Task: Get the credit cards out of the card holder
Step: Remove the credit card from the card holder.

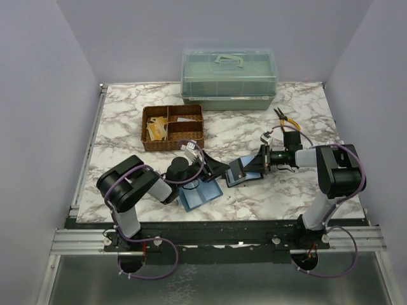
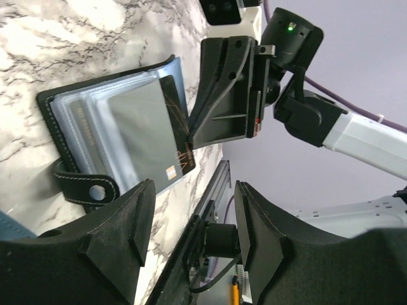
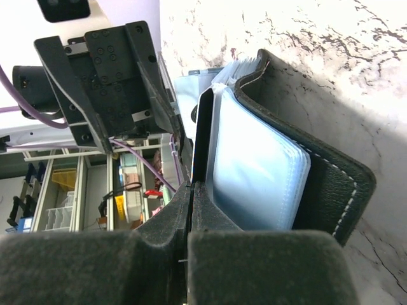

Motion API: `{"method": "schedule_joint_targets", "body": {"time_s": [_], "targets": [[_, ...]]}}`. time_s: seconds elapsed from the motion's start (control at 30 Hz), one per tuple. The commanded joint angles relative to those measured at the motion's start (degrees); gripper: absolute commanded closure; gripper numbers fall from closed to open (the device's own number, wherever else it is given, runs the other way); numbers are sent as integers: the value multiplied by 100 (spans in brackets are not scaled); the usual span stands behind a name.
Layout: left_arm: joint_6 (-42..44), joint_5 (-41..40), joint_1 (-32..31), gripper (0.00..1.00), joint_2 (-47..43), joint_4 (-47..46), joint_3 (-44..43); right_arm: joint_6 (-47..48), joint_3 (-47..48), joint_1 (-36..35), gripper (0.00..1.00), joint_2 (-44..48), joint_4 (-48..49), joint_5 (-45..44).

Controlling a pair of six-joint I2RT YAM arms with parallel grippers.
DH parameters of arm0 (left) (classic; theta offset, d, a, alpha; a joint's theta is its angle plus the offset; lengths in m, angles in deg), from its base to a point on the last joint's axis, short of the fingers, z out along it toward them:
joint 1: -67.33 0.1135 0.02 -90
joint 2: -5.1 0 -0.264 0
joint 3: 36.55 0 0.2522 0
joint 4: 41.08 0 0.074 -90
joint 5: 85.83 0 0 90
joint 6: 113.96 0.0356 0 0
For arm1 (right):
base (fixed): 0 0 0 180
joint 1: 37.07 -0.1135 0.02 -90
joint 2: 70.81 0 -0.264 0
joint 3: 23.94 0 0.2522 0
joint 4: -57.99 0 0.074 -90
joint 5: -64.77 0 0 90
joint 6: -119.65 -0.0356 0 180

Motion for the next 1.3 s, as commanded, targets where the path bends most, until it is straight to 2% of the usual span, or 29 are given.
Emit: {"method": "schedule_joint_targets", "body": {"time_s": [0.0,0.33,0.57,0.9,1.27], "targets": [[-185,113,13,42,8,-172,-163,68,95,94,100,-98,-92,-10],[-424,74,-128,41,396,-128,-444,168,87,188,100,-110,-173,-144],[-322,87,-187,41,725,-105,-735,654,245,237,100,38,-793,-573],[-233,132,-213,42,1317,35,-1146,891,312,276,100,171,-1048,-859],[-241,75,-208,49,1540,314,-1139,975,321,276,100,46,-1073,-817]]}}
